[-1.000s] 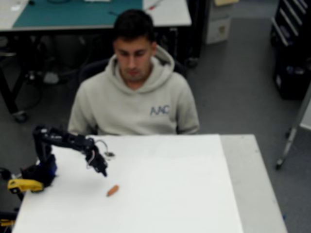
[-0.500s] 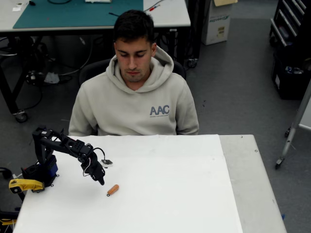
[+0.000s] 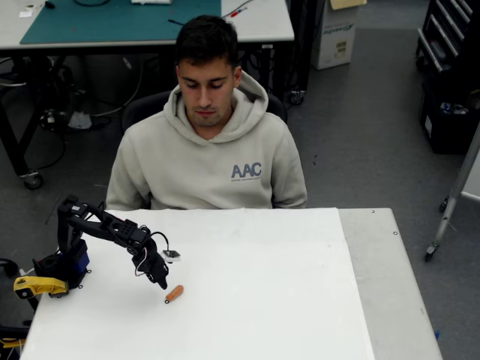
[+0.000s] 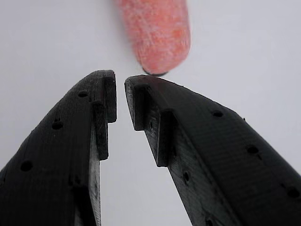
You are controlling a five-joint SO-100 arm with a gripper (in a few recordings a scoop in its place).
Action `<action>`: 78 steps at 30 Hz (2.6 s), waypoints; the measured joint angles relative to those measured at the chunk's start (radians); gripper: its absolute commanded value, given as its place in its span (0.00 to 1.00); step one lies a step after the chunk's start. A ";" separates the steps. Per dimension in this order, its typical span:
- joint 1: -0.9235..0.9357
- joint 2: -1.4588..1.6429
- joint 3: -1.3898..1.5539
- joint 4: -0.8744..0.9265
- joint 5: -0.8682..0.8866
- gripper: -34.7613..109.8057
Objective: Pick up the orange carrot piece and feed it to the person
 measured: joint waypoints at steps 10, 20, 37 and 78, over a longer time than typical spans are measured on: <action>-0.003 0.000 0.000 0.000 0.008 0.24; -0.003 0.000 0.000 0.000 0.000 0.24; -0.003 -0.003 -0.018 0.000 0.000 0.41; -0.023 -0.087 -0.025 0.000 0.000 0.41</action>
